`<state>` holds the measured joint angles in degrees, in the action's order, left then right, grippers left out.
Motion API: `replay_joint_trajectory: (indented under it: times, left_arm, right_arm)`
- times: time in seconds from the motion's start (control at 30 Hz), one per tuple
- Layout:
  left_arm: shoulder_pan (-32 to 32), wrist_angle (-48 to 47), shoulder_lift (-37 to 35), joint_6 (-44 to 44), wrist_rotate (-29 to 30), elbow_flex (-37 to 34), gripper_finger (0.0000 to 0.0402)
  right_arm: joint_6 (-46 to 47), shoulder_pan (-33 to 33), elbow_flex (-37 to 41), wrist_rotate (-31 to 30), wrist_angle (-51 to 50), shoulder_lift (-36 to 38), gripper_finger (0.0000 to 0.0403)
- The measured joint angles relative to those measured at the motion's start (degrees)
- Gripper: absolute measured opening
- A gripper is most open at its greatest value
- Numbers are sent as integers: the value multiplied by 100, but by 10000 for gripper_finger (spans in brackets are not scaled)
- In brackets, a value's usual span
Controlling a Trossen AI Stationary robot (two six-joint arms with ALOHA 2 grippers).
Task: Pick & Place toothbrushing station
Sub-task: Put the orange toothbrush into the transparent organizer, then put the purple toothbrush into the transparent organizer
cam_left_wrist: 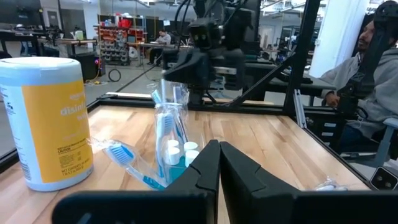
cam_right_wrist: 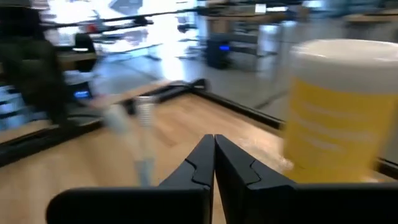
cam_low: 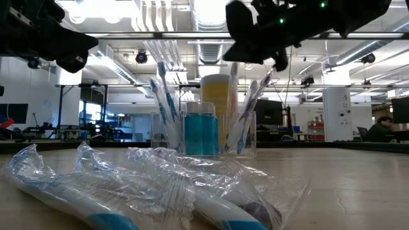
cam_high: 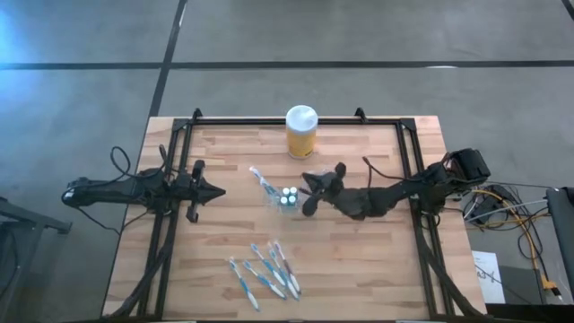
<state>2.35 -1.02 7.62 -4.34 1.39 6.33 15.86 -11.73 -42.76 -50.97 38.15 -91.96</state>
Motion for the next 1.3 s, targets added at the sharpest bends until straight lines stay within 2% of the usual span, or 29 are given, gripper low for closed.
replay_joint_trajectory:
  times: [0.13, 0.3, 0.43, 0.63, 0.73, 0.8, 0.87, 0.97, 1.17, 1.3]
  left_arm:
    - [0, 0, 0, -5, 0, 0, 16]
    - [-1, -1, 0, -7, 0, 0, 16]
    - [-2, 0, 0, -9, 0, 0, 16]
    - [-1, 2, 0, -20, -2, 0, 16]
    - [0, 2, 0, -66, -20, 0, 16]
    - [-1, -1, 0, -147, -48, 0, 16]
    - [-2, -4, 0, -225, -59, 0, 16]
    - [-2, 0, 0, -233, -57, 0, 16]
    - [-2, -7, 1, -790, -52, -2, 16]
    - [0, -24, 13, -1039, -55, -4, 16]
  right_arm:
    - [560, 0, 2, -947, -683, 5, 8]
    - [792, -100, -16, -1039, -762, 71, 8]
    - [114, -272, -347, -958, -753, 83, 8]
    - [-1331, -658, -1176, 18, -795, 84, 8]
    - [-1746, -882, -1579, 318, -1444, 87, 8]
    - [-1501, -1027, -1860, 349, -2374, 87, 8]
    - [-824, -1120, -2113, 525, -3370, 83, 8]
    - [266, -1142, -2390, 1225, -4309, -22, 8]
    - [841, -1204, -2696, 2162, -4484, -631, 13]
    - [1346, -1176, -3023, 3378, -4480, -1194, 50]
